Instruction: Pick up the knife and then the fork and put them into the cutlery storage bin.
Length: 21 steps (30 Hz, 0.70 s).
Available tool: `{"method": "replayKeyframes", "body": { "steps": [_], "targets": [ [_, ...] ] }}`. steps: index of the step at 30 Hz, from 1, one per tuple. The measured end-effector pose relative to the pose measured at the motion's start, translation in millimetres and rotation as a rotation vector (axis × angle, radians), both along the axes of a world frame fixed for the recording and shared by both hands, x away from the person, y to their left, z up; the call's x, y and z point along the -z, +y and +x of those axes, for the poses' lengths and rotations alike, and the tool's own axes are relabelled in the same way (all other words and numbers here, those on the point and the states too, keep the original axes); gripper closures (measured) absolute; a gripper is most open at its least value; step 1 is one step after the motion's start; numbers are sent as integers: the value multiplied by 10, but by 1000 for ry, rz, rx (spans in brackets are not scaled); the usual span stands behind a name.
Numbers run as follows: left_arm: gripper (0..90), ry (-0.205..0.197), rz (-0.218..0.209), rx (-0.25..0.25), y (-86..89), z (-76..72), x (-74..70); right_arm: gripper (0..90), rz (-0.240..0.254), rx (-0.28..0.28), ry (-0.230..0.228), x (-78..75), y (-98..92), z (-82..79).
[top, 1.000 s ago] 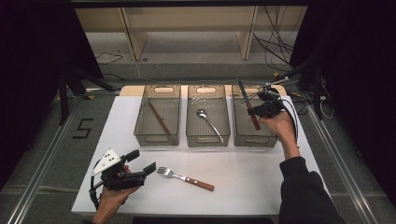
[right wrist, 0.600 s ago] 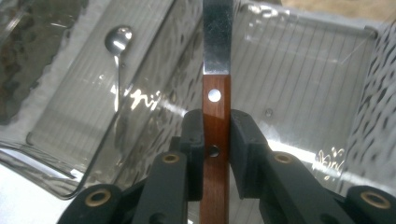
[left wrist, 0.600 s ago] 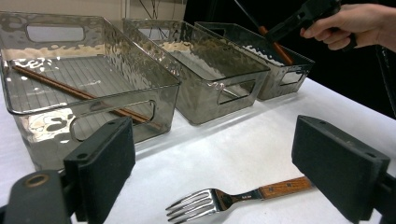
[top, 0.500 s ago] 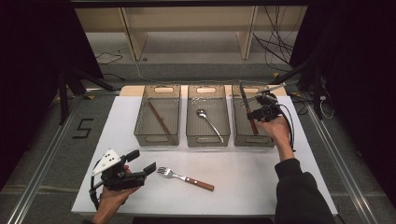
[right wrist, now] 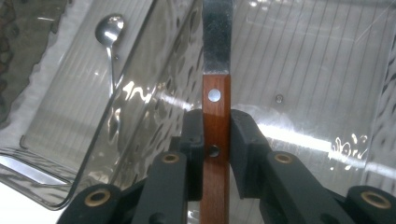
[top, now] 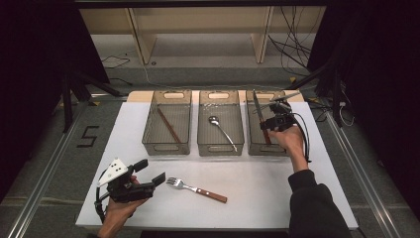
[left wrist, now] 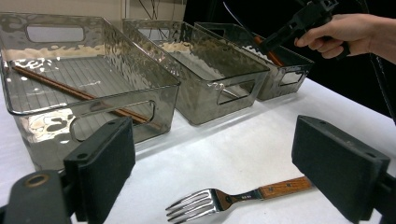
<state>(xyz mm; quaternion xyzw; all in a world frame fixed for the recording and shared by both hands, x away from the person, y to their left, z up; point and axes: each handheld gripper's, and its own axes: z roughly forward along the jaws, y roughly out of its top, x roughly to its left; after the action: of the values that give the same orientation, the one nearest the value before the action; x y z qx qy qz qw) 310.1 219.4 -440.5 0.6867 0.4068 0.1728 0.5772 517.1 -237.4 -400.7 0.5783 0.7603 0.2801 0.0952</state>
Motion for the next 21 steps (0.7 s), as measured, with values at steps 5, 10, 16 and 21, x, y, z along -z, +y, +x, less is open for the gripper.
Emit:
{"method": "replayKeyframes", "body": {
  "steps": [5,10,16,21],
  "targets": [
    [131,0,0,0,0,0,0,752,-15,-1,30,70,27,11],
    [131,0,-1,0,1,1,0,608,1,-35,29,21,71,6],
    [128,0,0,-1,0,0,0,512,22,-72,-16,-101,130,-56],
    [128,1,0,0,-1,1,1,421,32,-142,-70,-201,242,-179]
  ]
}}
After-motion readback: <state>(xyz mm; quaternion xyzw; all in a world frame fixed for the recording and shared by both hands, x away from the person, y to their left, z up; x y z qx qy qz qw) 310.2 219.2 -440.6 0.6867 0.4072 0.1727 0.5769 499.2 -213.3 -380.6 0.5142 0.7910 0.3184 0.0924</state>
